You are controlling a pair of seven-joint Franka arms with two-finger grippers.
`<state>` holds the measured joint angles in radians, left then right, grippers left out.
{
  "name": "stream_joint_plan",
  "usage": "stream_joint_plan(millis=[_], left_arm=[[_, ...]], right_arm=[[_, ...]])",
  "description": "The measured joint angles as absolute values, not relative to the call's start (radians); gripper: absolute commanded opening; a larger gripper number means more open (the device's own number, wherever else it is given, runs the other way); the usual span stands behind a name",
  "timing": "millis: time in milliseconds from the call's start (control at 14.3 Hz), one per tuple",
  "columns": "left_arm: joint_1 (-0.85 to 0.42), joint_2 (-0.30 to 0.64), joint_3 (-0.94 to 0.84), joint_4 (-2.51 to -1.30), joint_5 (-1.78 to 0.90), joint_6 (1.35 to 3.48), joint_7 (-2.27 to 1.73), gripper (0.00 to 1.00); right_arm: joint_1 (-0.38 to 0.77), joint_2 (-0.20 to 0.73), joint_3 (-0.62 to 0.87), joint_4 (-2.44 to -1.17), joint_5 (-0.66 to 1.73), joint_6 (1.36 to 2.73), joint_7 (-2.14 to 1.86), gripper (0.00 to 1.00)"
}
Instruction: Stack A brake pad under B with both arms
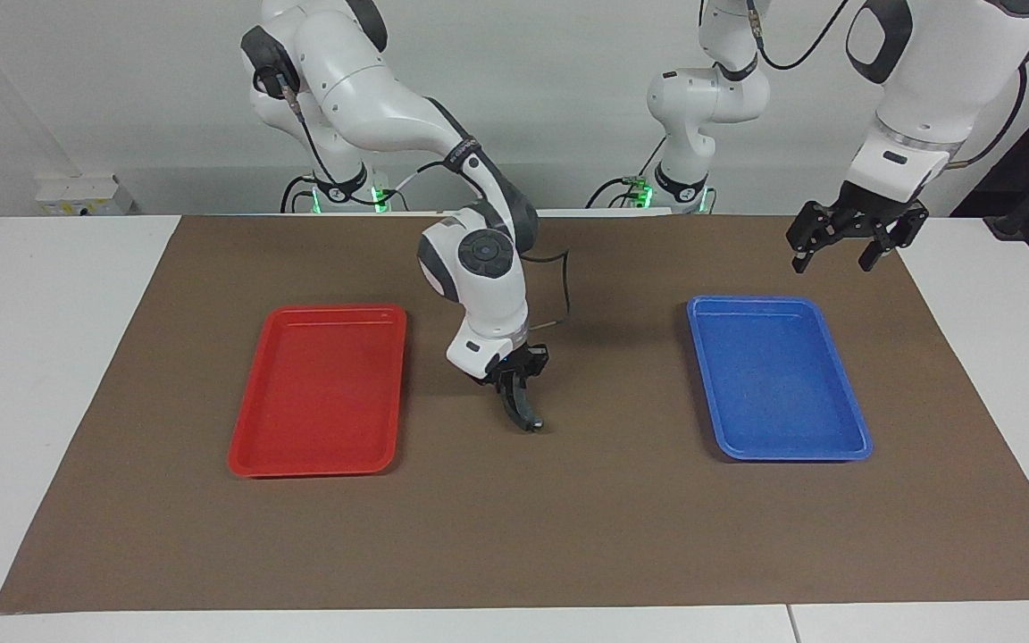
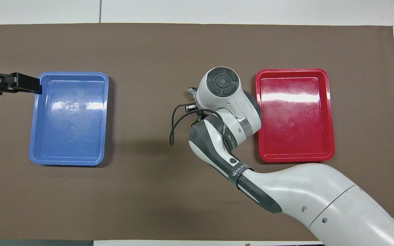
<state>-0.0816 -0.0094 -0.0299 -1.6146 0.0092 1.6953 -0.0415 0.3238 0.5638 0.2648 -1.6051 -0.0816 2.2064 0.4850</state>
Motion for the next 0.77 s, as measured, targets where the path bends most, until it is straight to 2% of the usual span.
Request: stream_joint_plan(millis=[767], left_arm=[[-0.085, -0.009, -0.03, -1.631, 0.009, 1.691, -0.046, 0.99]], right_arm=[[0.32, 0.556, 0.264, -1.624, -0.086, 2.21, 0.463, 0.0]])
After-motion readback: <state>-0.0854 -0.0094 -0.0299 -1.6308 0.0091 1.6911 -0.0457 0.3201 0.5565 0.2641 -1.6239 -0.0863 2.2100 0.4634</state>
